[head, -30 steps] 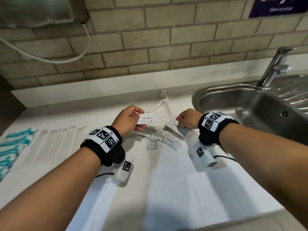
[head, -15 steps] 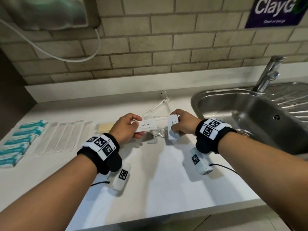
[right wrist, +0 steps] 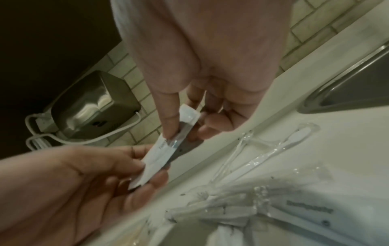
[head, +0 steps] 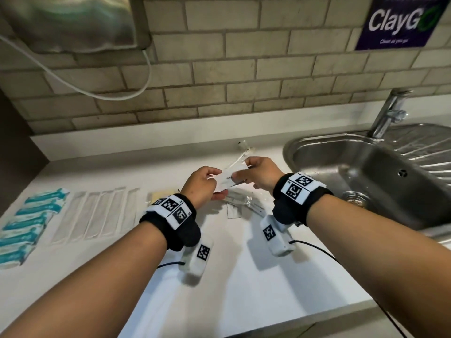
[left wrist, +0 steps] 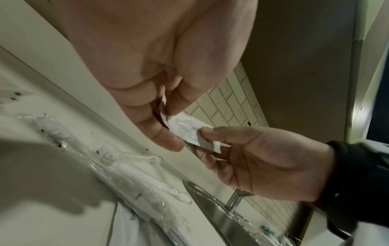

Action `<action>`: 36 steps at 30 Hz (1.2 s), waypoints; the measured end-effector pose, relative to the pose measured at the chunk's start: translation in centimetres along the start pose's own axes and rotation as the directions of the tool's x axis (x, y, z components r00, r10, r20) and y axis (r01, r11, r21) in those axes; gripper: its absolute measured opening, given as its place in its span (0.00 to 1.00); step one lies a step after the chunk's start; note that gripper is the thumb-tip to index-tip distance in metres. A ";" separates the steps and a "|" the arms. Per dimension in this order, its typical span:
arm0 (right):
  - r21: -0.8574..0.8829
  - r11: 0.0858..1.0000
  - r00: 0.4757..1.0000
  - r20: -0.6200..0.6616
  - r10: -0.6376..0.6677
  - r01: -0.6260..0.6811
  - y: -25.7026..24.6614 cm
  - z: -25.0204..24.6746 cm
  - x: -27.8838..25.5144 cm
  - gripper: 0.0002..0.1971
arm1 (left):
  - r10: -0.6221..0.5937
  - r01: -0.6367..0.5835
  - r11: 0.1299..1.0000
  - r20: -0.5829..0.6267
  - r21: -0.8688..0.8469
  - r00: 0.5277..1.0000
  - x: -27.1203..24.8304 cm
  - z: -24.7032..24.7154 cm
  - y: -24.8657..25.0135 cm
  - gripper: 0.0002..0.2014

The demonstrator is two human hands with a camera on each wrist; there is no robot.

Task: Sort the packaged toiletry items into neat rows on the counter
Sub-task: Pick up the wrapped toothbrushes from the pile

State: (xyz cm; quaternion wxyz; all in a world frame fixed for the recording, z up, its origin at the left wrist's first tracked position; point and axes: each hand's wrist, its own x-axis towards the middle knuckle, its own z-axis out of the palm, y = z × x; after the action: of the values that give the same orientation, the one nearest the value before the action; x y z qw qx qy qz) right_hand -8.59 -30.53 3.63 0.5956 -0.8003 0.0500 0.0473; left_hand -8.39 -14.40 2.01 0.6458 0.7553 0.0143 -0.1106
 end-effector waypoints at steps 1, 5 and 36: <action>-0.064 0.998 1.000 0.000 0.022 -0.022 0.5 -0.1 0.2 0.09 | -0.001 0.001 1.000 0.005 -0.009 1.000 0.2 0.0 0.0 0.16; -0.084 0.994 0.996 -0.070 0.060 -0.066 2.1 0.1 0.8 0.15 | 0.010 -0.015 0.999 0.116 0.047 0.993 0.1 0.2 -0.6 0.09; -0.901 0.391 0.967 0.240 0.084 0.189 2.9 -2.4 9.4 0.11 | 0.172 -0.133 0.954 -0.124 0.270 0.977 3.7 -2.7 0.9 0.10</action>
State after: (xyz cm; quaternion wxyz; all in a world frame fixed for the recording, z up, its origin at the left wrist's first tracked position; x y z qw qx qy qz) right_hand 0.41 -33.88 0.33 0.0581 -0.9839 -0.0842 0.1467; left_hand -4.25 -12.38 2.59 0.5450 0.8383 -0.0115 -0.0056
